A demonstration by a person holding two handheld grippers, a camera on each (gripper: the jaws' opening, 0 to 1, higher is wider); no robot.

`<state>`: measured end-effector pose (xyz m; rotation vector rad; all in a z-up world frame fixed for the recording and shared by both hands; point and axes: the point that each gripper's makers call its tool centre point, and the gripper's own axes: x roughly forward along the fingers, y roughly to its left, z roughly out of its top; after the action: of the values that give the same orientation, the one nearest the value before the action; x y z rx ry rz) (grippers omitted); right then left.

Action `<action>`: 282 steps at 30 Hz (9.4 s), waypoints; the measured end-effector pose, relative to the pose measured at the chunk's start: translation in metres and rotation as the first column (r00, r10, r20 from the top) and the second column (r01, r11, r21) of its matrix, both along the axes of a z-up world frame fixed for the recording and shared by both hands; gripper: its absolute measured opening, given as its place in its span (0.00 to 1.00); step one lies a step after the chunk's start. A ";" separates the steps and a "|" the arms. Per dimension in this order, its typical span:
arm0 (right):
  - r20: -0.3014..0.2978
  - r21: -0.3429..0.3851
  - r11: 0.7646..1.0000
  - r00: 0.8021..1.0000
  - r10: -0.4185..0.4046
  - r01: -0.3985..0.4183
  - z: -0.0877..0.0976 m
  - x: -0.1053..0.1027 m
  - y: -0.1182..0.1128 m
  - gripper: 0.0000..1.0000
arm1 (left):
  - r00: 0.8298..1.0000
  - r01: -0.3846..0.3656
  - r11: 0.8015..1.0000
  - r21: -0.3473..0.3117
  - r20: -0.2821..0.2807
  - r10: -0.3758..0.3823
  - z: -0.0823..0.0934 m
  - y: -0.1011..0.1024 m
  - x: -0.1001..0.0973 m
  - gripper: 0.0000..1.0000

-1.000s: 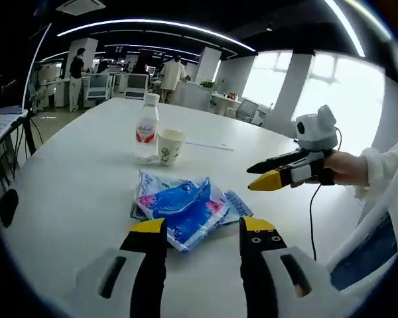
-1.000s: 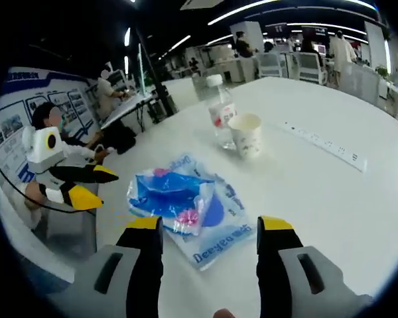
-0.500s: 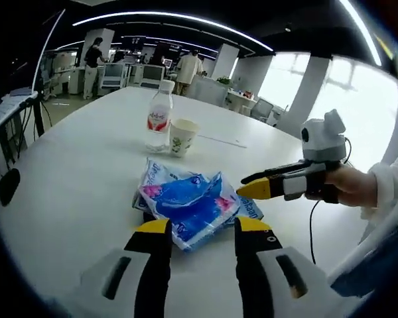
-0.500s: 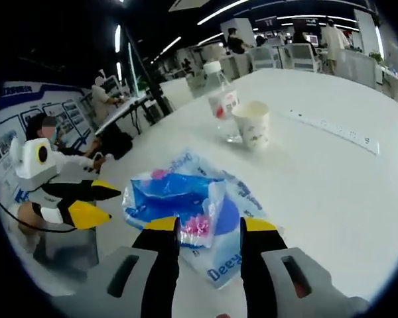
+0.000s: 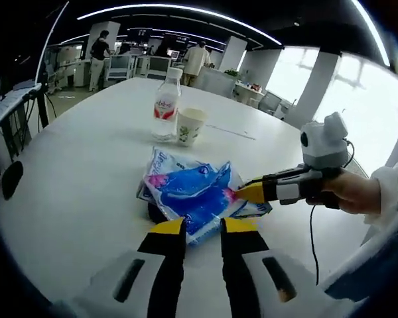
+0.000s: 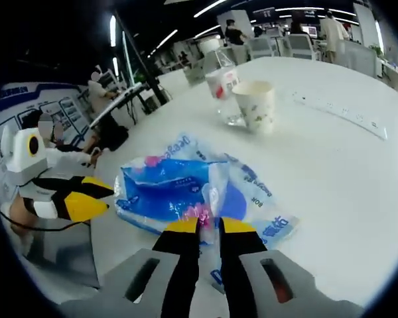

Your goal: Arrange the tabletop items into an orderly group along one side of the table until the central work area is clear of visible clutter.

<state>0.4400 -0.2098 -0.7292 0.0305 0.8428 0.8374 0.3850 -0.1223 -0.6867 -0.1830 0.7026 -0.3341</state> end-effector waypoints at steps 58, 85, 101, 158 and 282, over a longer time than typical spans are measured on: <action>-0.165 0.202 0.895 0.914 -0.370 0.399 0.038 -0.016 -0.083 0.00 | 0.978 0.198 0.963 0.182 0.027 -0.206 0.016 -0.048 0.029 0.00; -0.093 0.197 0.768 0.792 -0.604 0.609 0.050 0.004 -0.198 0.00 | 0.755 0.625 0.723 0.293 0.008 -0.656 0.017 -0.167 0.067 0.00; -0.057 0.172 0.728 0.744 -0.665 0.664 0.050 0.022 -0.253 0.00 | 0.512 0.802 0.453 0.390 -0.057 -0.857 0.013 -0.228 0.086 0.01; -0.089 -0.043 0.772 0.767 -0.635 0.634 -0.036 0.088 -0.302 0.00 | 0.768 0.631 0.765 0.129 -0.244 -0.592 -0.076 -0.271 0.164 0.00; -0.017 0.141 0.776 0.785 -0.619 0.615 0.038 -0.038 -0.207 0.70 | 0.937 0.349 0.920 0.176 -0.057 -0.345 -0.001 -0.079 0.071 0.92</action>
<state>0.4015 -0.4167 -0.6912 0.4024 0.6780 0.2641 0.4562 -0.2017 -0.6882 0.1167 0.7867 -0.6046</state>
